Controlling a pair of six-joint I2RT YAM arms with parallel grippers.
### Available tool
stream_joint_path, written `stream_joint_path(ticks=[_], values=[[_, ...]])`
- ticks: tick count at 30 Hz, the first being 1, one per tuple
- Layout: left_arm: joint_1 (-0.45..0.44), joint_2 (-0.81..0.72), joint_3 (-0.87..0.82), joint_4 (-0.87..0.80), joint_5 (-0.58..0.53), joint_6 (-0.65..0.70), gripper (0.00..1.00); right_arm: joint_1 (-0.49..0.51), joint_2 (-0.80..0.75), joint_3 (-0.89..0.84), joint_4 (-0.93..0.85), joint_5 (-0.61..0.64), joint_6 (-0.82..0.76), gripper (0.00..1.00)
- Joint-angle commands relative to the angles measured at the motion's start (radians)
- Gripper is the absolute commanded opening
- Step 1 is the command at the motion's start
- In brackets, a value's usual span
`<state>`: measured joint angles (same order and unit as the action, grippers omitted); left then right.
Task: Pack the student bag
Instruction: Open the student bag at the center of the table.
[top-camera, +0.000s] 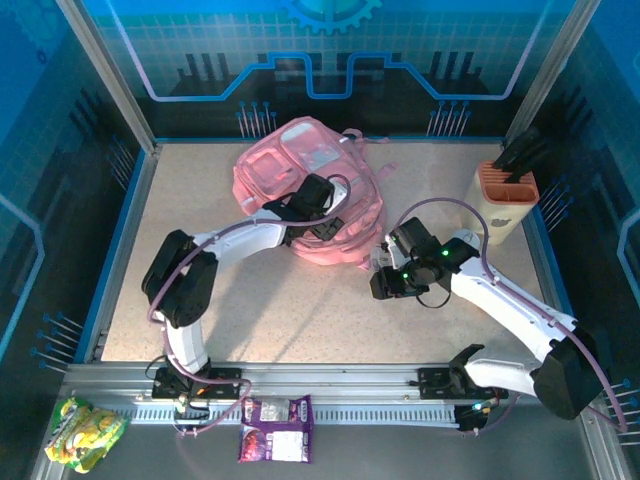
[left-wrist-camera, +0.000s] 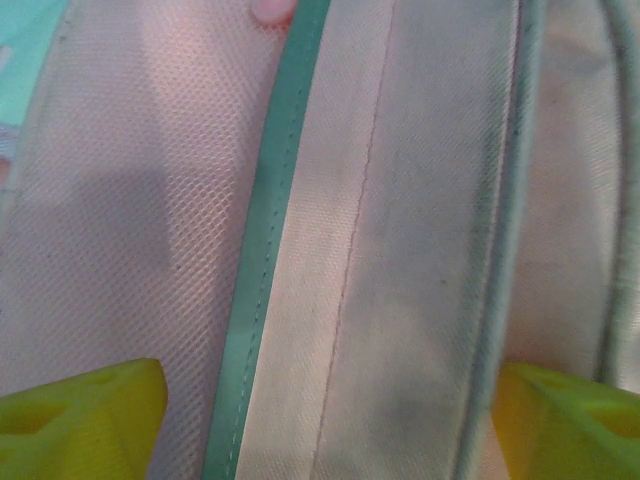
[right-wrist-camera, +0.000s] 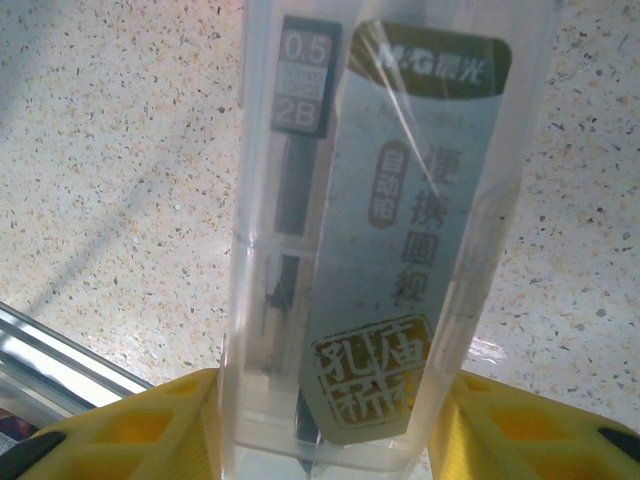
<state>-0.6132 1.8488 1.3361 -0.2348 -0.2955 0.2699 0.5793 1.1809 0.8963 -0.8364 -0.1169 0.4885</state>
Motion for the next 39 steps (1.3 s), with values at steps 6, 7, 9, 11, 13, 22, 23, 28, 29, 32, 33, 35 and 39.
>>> stream_joint_path(ticks=[6,7,9,11,13,22,23,28,29,32,33,35,39], values=[[0.039,-0.046,0.058,-0.004,0.033,0.012,0.6,-0.018,-0.001,0.025,-0.003,-0.003,-0.019,0.51],[0.042,-0.054,0.063,-0.01,0.047,0.006,0.57,-0.018,0.0,0.026,-0.005,-0.002,-0.021,0.51],[0.048,-0.071,0.064,-0.009,0.066,-0.001,0.54,-0.017,0.003,0.03,-0.008,0.002,-0.025,0.51],[0.06,-0.076,0.064,-0.006,0.077,-0.015,0.51,-0.019,0.008,0.033,-0.007,0.001,-0.027,0.51],[0.071,-0.067,0.079,-0.019,0.081,-0.026,0.44,-0.019,0.012,0.037,-0.006,-0.005,-0.029,0.51],[0.073,-0.067,0.113,-0.047,0.12,-0.074,0.0,-0.022,0.02,0.062,-0.006,-0.001,-0.036,0.51],[0.07,-0.078,0.112,-0.046,0.127,-0.098,0.0,-0.021,0.021,0.066,-0.002,-0.003,-0.036,0.51],[0.031,-0.149,0.109,-0.035,0.166,-0.26,0.0,-0.031,0.062,0.135,0.02,-0.013,-0.059,0.52],[0.015,-0.158,0.108,-0.035,0.154,-0.289,0.0,-0.036,0.075,0.146,0.029,-0.011,-0.069,0.53],[-0.04,-0.179,0.099,-0.009,0.106,-0.383,0.0,-0.074,0.129,0.19,0.054,-0.052,-0.082,0.52],[-0.05,-0.184,0.103,-0.011,0.099,-0.423,0.0,-0.089,0.144,0.205,0.065,-0.07,-0.084,0.52],[-0.057,-0.189,0.118,-0.032,0.094,-0.548,0.0,-0.096,0.165,0.24,0.077,-0.063,-0.095,0.53],[-0.077,-0.187,0.133,-0.046,0.099,-0.71,0.0,-0.14,0.237,0.312,0.093,-0.096,-0.107,0.54]])
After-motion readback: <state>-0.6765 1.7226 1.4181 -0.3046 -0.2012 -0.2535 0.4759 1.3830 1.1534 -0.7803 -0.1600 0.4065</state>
